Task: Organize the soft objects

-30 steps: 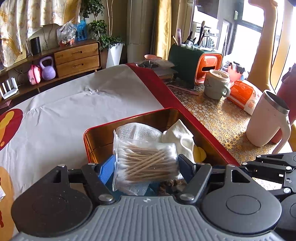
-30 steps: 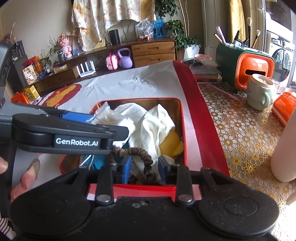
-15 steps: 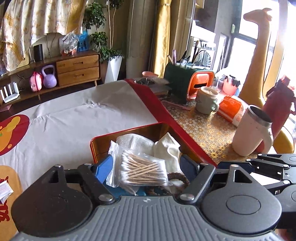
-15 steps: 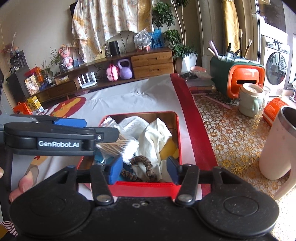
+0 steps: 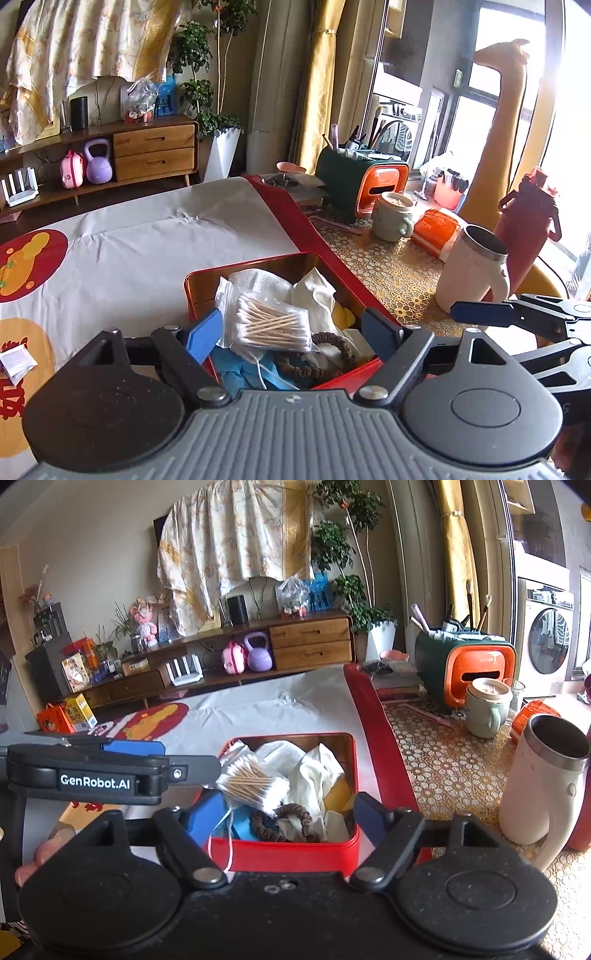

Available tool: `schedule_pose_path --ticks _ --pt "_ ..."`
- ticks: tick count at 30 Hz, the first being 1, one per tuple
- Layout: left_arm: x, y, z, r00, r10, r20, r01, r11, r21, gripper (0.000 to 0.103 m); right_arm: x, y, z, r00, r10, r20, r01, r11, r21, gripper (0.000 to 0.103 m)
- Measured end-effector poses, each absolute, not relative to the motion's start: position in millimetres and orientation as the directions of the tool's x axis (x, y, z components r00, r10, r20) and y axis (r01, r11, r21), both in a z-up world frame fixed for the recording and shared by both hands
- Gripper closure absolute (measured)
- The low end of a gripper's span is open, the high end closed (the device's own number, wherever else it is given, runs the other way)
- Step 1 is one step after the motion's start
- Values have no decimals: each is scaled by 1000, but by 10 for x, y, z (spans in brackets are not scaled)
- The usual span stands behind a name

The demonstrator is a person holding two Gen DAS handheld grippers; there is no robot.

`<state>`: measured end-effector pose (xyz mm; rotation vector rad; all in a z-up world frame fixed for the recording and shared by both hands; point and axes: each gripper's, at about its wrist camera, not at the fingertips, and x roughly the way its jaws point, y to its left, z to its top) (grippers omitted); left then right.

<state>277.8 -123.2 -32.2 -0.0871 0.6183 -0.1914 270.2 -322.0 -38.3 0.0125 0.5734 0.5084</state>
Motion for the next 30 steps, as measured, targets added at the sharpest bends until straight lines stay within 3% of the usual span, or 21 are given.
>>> schedule_pose_path --ticks 4,8,14,30 --pt "2697 -1211 -301 803 -208 -559 149 978 -149 18 2636 -3255 -363 730 470 -497 -455 876 159 17" --pt "2629 -1168 -281 811 -219 -543 145 974 -175 3 2602 -3303 -349 741 469 -481 -445 879 173 13" --pt "2569 -1142 -280 814 -229 -534 151 971 -187 0 2529 -3359 -333 761 468 -449 -434 882 184 1" --pt "2326 -1173 -278 827 -197 -526 147 980 -136 0 2362 -3404 -350 770 480 -420 -433 877 208 0"
